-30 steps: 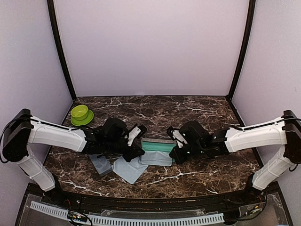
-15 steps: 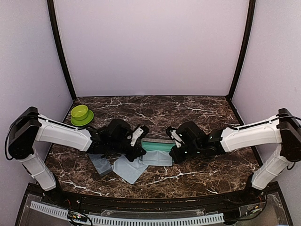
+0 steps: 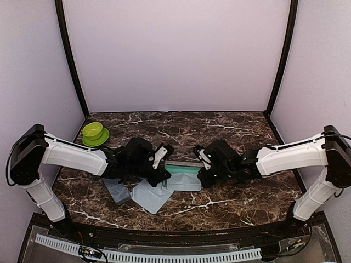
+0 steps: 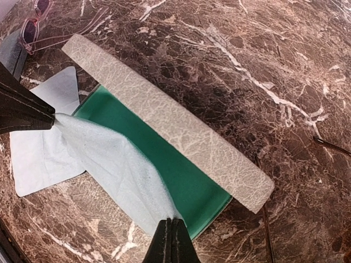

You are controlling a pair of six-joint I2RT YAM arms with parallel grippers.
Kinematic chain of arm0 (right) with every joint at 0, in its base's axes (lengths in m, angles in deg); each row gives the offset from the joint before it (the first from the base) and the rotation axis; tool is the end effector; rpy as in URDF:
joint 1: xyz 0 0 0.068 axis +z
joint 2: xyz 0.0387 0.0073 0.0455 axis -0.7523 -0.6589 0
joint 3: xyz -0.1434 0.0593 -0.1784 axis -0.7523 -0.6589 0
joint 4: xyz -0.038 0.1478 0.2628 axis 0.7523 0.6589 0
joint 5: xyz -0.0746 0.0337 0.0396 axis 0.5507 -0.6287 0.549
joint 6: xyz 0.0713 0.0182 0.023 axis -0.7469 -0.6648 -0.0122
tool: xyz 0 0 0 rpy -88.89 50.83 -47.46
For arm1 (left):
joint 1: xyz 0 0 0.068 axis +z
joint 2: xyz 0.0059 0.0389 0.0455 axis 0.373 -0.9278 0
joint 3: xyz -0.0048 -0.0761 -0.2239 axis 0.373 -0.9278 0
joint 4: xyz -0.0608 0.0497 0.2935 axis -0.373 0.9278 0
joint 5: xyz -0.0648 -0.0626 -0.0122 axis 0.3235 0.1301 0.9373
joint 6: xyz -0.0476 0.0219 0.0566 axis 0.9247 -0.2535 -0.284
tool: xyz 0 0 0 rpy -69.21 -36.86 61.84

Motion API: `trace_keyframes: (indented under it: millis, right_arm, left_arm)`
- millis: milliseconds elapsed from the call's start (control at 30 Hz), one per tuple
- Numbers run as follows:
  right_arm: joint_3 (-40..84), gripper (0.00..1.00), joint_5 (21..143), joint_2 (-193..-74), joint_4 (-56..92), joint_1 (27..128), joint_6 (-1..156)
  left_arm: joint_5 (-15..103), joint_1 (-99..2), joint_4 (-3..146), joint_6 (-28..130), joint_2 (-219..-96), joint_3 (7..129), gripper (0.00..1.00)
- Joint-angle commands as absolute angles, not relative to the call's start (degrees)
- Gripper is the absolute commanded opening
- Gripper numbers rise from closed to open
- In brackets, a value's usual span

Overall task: Organize the sunglasses
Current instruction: Place the folded cleaning cloth in the sunglasses case.

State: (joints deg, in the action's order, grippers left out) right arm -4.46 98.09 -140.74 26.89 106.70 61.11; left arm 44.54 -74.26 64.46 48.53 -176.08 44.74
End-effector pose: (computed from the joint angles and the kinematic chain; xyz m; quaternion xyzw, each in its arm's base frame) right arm 0.2042 0.3065 0.0972 -0.2536 0.8985 0.1724 0.3142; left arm 0.2329 -0.3190 0.0917 0.3586 0.8143 -0.2921 0.3507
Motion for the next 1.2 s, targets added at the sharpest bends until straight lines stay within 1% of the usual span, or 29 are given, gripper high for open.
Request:
trace_keyframes:
  millis: [0,333,1167]
  right_arm:
    - [-2.33,0.00,99.49,-142.57,25.99,106.71,61.36]
    - [-1.20,0.00,100.41,-145.89,26.06,106.62,61.55]
    - [-0.14,0.00,102.52,-147.68,26.69,106.62,61.46]
  left_arm:
    - [42.90,-74.28,63.93,47.81,-176.83,46.17,0.00]
    - [40.42,-74.28,64.45,46.94,-178.52,47.48,0.00]
    - [37.30,-74.28,62.41,46.74,-181.60,48.92,0.00]
